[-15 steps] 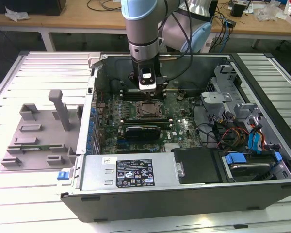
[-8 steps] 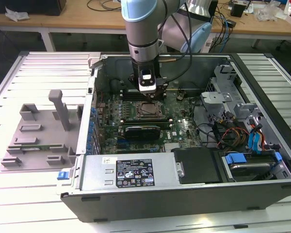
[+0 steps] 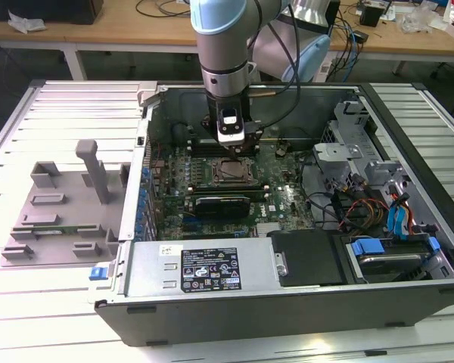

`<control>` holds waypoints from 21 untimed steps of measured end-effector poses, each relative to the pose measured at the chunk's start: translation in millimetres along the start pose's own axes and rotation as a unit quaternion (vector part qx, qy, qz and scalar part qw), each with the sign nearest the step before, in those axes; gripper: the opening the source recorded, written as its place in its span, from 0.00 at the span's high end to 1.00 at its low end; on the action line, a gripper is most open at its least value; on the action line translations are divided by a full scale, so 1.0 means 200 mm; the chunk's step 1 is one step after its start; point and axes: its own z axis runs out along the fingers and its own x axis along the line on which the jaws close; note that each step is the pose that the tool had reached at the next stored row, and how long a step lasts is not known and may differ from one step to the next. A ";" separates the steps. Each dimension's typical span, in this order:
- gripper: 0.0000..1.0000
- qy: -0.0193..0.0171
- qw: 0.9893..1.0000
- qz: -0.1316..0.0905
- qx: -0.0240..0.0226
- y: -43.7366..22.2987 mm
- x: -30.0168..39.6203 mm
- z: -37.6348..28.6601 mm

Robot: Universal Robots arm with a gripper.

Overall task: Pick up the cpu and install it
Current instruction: 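Install the first cpu locking lever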

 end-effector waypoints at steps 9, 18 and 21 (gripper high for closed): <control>0.89 0.003 1.000 0.001 -0.005 0.021 -0.034 0.003; 0.89 0.003 1.000 0.000 -0.003 0.023 -0.053 -0.109; 0.89 0.002 1.000 0.000 -0.002 0.002 -0.066 -0.111</control>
